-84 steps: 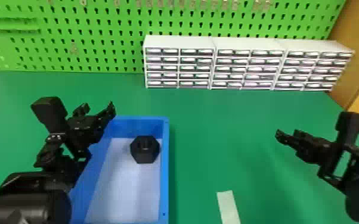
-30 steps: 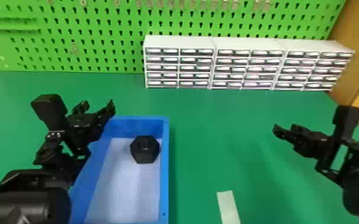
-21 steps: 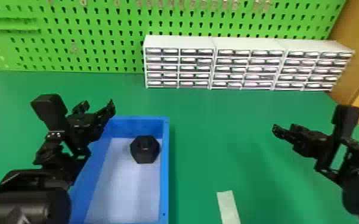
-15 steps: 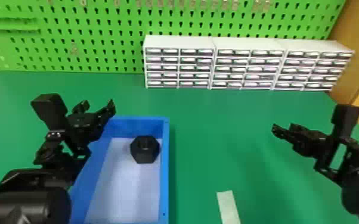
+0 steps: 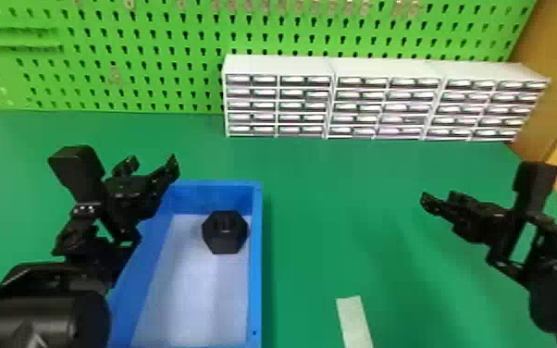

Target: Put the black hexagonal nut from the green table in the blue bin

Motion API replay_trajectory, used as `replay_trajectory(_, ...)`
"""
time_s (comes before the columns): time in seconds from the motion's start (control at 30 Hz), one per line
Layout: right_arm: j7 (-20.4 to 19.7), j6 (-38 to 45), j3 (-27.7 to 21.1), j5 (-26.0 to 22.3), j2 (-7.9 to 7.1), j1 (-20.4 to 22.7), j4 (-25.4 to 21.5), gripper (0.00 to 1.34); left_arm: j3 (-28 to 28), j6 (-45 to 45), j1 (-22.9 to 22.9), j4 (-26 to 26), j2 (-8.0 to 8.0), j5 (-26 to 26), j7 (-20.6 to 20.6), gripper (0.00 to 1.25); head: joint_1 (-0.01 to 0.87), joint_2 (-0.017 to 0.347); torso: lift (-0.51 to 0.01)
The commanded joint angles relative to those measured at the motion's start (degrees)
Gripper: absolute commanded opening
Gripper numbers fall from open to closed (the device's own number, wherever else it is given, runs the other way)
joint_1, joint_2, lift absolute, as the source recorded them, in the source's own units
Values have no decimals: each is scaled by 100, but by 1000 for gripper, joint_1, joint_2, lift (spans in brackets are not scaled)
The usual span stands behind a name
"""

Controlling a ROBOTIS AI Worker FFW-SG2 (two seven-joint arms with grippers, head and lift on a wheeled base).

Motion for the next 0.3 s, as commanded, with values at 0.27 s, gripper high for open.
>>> replay_trajectory(0.27,-2,0,8,0,-2,-2,0,810,5,1,-3,0,0,0,0,792,691,9,-97)
